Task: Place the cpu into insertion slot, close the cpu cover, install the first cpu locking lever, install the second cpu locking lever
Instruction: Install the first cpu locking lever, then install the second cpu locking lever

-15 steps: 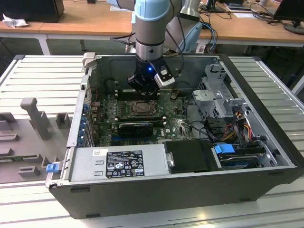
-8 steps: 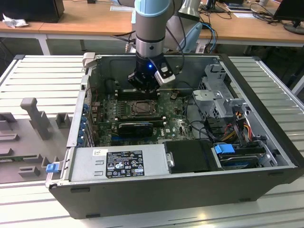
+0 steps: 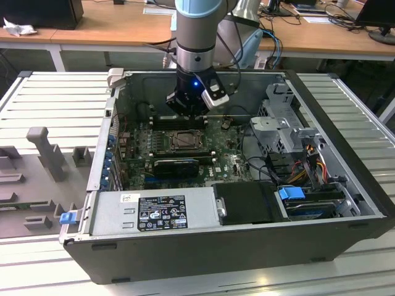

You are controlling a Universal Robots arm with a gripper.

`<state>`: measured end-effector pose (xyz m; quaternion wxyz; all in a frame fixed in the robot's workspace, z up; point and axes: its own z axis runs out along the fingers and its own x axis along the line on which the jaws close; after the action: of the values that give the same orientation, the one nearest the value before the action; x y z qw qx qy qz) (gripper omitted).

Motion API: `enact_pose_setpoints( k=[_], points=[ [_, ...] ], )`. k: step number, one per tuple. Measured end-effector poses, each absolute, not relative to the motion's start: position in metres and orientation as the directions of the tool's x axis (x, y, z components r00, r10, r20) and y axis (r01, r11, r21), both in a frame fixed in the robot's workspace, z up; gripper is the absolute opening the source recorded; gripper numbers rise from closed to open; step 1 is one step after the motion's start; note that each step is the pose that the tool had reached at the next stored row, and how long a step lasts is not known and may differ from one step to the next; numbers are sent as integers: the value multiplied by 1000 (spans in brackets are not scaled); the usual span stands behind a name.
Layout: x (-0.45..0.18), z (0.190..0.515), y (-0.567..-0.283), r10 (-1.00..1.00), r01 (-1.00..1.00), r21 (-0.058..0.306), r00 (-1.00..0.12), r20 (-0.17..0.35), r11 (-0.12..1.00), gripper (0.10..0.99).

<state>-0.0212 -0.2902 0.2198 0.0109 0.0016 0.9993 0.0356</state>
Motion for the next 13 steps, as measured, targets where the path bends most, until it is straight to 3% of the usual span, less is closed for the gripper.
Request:
enact_pose_setpoints(
  k=[13],
  points=[
    [-21, 224, -298, 4, 2, 71, -1000, -22, 997, 106]
  ],
)
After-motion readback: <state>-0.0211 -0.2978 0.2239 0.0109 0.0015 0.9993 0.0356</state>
